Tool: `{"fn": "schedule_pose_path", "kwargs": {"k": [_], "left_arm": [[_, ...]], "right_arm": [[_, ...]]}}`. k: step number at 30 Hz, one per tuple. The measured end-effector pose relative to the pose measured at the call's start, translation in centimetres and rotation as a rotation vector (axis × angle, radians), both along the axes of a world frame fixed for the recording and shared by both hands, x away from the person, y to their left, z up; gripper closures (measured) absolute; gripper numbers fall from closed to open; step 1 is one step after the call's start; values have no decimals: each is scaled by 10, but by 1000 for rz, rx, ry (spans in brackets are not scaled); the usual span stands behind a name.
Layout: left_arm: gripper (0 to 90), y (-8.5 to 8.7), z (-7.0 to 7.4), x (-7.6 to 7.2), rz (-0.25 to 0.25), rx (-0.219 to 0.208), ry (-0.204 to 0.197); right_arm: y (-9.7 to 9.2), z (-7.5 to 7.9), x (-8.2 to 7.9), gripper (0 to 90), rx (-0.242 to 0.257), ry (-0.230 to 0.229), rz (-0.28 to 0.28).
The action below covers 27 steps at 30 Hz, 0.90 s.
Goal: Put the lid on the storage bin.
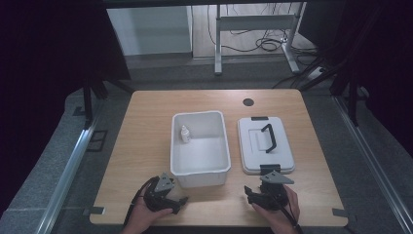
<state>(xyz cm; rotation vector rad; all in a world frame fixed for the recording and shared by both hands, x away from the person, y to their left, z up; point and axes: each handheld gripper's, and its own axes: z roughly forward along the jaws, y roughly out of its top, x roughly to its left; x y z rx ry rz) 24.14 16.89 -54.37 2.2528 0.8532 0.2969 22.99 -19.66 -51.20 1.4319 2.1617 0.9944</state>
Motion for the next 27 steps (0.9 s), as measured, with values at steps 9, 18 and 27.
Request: {"fn": "schedule_pose_path", "kwargs": {"k": [9,18,27], "left_arm": [[118,0,0,0,1,0,0],[118,0,0,0,-2,2,0],[120,0,0,0,1,3,0]], "right_arm": [[0,6,7,308,24,41,-13],[8,24,16,329,0,66,-17],[12,43,31,333,-31,109,-26]]}}
